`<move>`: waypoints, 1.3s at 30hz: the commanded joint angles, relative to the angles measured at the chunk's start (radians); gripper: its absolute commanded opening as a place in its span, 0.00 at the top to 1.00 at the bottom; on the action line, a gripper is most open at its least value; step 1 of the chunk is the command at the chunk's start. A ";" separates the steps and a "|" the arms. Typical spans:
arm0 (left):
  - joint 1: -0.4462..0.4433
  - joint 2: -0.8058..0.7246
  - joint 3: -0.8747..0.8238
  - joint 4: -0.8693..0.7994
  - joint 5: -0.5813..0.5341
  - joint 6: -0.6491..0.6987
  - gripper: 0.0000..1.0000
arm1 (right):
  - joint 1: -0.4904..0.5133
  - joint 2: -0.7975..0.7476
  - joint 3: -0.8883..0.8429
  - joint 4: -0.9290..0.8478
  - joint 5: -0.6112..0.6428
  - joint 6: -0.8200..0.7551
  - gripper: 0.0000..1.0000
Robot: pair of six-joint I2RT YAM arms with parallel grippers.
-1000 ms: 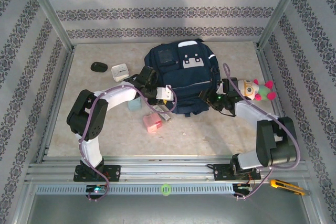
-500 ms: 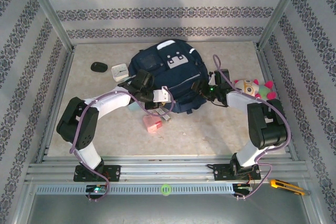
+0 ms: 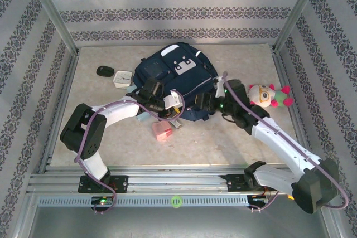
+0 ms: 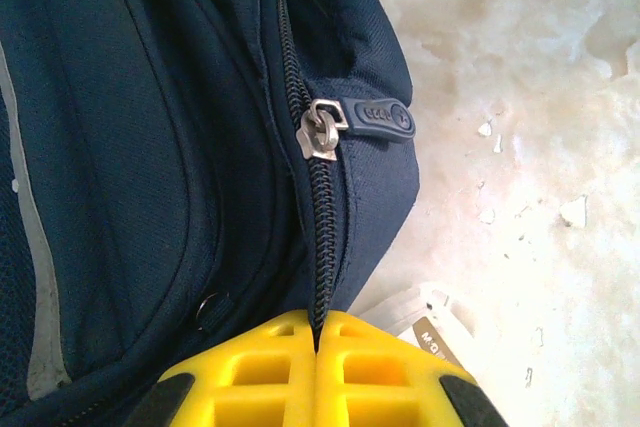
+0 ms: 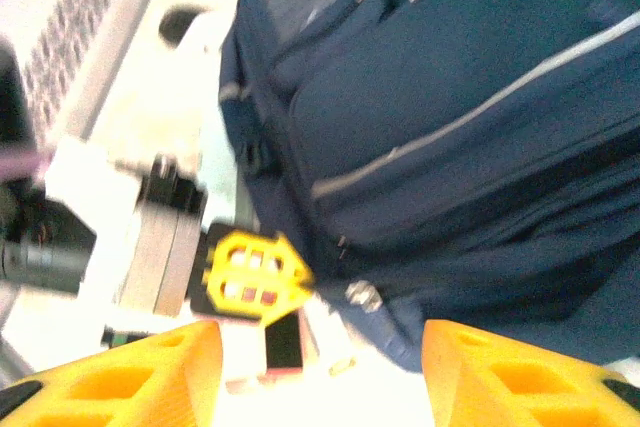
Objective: Pack the student bag
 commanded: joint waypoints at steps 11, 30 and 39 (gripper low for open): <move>-0.011 0.008 0.040 0.052 0.132 -0.033 1.00 | 0.043 0.305 0.058 -0.059 -0.060 -0.116 0.48; -0.011 0.005 0.052 0.055 0.142 -0.033 1.00 | 0.009 0.380 0.093 0.013 -0.120 -0.163 0.61; -0.010 0.000 0.062 0.045 0.133 -0.028 1.00 | 0.053 0.349 0.035 0.004 0.001 -0.154 0.70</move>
